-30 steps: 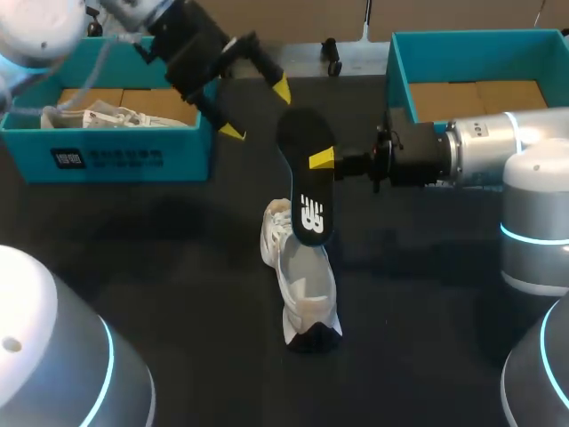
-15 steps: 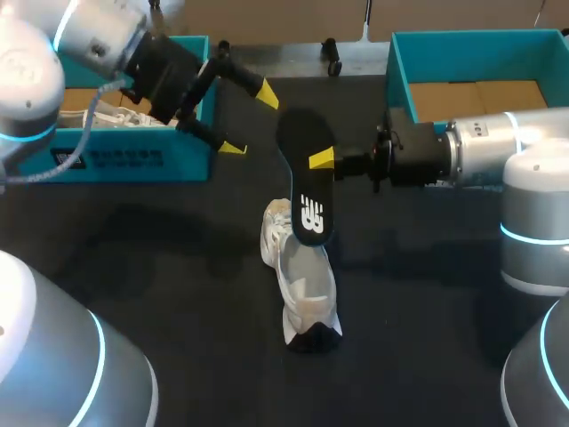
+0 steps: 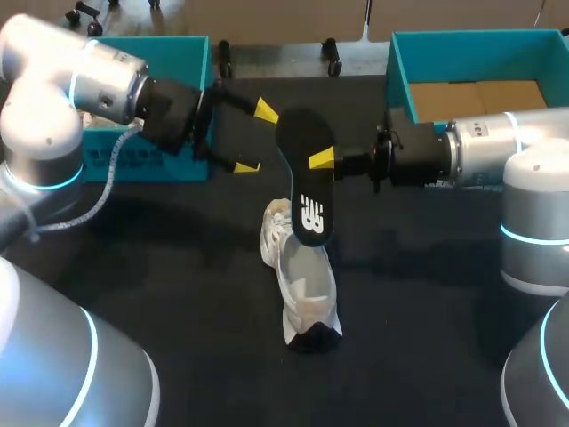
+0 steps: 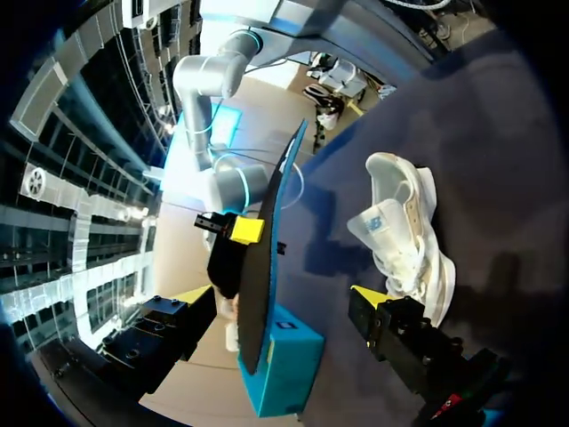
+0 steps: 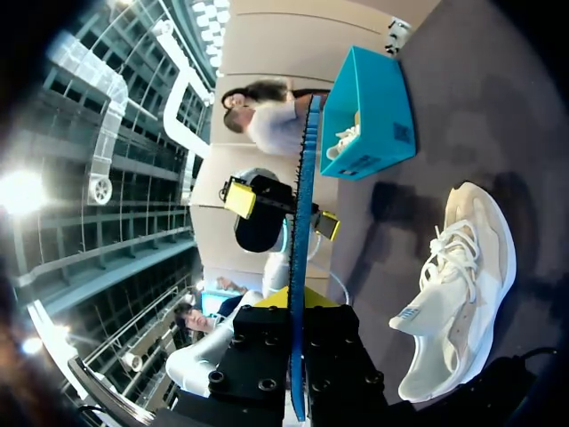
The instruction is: Take the shoe out of the shoebox, open the shoe tongue, remove and reinsert the insole, then place the shoe into the shoebox
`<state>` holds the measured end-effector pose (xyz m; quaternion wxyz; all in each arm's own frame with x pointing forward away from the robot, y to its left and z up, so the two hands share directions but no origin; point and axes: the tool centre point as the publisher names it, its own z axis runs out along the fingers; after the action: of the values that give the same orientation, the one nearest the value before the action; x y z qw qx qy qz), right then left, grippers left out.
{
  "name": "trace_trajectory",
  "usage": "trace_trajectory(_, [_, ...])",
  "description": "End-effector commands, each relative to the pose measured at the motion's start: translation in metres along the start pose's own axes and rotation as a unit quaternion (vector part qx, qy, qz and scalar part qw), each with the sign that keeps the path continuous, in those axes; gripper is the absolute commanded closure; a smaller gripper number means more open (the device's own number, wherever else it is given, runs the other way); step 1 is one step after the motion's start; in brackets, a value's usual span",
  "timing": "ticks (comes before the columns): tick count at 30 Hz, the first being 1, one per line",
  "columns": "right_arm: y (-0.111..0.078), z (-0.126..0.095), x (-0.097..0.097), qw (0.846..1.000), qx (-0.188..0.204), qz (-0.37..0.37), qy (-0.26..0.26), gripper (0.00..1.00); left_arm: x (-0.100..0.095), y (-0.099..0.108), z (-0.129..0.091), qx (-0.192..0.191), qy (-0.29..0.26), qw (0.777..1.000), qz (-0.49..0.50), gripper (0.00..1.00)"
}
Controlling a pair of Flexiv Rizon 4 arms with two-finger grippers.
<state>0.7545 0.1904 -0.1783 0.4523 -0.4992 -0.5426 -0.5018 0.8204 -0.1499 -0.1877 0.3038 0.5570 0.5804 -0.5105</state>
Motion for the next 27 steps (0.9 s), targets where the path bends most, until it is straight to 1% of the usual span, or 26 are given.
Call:
trace_trajectory(1, [-0.001, 0.001, 0.000, 1.000, -0.001, 0.000, -0.001, 1.00, 0.004, -0.002, 0.006, -0.007, -0.017, 1.000, 0.004, 0.00])
trace_trajectory(2, [-0.001, 0.001, 0.000, 1.000, -0.001, 0.000, -0.001, 1.00, 0.007, -0.003, 0.010, -0.001, -0.028, 1.000, 0.002, 0.00])
trace_trajectory(3, [-0.001, 0.001, 0.000, 1.000, -0.001, 0.000, -0.001, 1.00, 0.008, -0.003, 0.015, -0.025, -0.035, 0.999, 0.001, 0.00])
trace_trajectory(6, [-0.001, 0.001, 0.000, 1.000, -0.001, 0.000, -0.001, 1.00, 0.009, -0.009, 0.023, -0.053, -0.060, 0.997, 0.017, 0.00])
trace_trajectory(8, [-0.001, 0.001, 0.000, 1.000, -0.001, 0.000, -0.001, 1.00, 0.007, -0.012, 0.025, -0.063, -0.094, 0.993, 0.023, 0.00])
trace_trajectory(9, [-0.001, 0.001, 0.000, 1.000, -0.001, 0.000, -0.001, 1.00, 0.006, -0.014, 0.026, -0.081, -0.113, 0.990, 0.029, 0.00])
trace_trajectory(10, [-0.001, 0.001, 0.000, 1.000, -0.001, 0.000, -0.001, 1.00, 0.004, -0.016, 0.027, -0.085, -0.122, 0.988, 0.032, 0.00])
trace_trajectory(11, [-0.001, 0.001, 0.000, 1.000, -0.001, 0.000, -0.001, 1.00, 0.001, -0.016, 0.028, -0.082, -0.126, 0.988, 0.032, 0.00])
trace_trajectory(23, [-0.001, 0.001, 0.000, 1.000, -0.001, 0.000, -0.001, 1.00, 0.001, -0.016, 0.030, -0.078, -0.123, 0.989, 0.034, 0.00])
trace_trajectory(25, [-0.001, 0.001, 0.000, 1.000, -0.001, 0.000, -0.001, 1.00, 0.001, -0.014, 0.033, -0.092, -0.136, 0.986, 0.038, 0.00])
trace_trajectory(27, [-0.001, 0.001, 0.000, 1.000, -0.001, 0.000, -0.001, 1.00, -0.001, -0.011, 0.037, -0.095, -0.147, 0.984, 0.035, 0.00])
